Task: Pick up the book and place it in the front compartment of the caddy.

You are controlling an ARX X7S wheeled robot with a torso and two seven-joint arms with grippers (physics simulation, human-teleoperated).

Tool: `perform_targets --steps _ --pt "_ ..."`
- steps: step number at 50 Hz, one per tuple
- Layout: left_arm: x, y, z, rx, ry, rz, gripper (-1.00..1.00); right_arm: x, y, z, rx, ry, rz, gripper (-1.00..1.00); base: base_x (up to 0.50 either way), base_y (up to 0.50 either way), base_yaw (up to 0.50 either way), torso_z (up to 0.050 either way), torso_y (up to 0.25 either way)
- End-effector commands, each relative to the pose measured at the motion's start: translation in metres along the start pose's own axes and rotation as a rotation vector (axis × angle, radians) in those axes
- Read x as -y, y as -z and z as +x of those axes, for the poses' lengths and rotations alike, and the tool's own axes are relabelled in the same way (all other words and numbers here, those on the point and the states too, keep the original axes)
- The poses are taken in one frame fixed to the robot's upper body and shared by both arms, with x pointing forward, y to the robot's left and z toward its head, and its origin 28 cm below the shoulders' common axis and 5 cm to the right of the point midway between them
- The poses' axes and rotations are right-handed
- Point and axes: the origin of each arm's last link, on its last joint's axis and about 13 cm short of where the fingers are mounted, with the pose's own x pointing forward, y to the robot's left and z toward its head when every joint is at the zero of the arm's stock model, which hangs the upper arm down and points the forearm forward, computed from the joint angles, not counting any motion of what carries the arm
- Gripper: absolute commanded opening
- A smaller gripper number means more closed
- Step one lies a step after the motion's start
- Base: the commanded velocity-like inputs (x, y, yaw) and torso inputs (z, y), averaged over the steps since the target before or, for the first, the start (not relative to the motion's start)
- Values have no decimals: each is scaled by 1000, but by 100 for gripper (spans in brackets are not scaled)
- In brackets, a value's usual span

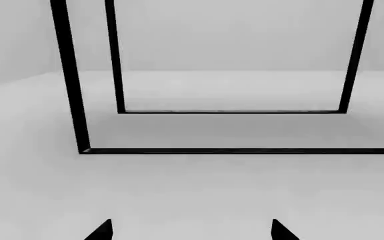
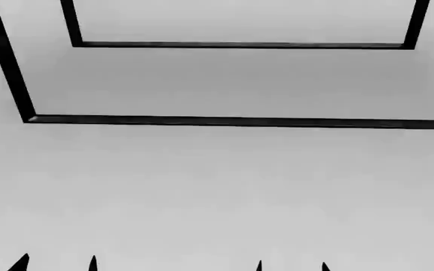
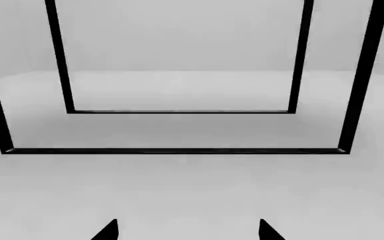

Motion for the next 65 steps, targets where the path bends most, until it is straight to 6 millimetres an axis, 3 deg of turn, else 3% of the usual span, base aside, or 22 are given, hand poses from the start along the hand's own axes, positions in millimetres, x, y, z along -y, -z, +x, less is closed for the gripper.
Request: perform_targets --steps 1,29,38,50,65 --pt "0 0 0 0 0 0 100 0 0 0 0 0 0 100 0 0 0 0 0" --pt "-3 -1 0 -4 -25 1 100 -2 -4 -2 0 -4 -2 100 0 0 0 0 0" --pt "-6 -24 -7 -22 -18 36 100 -5 -49 -4 9 -83 101 100 0 0 0 0 0" --pt "-13 -58 -7 -21 -7 62 100 6 -106 -6 29 -53 59 100 0 0 0 0 0" --pt "-15 -114 -15 28 9 59 100 8 -155 -13 41 -60 9 100 0 0 0 0 0"
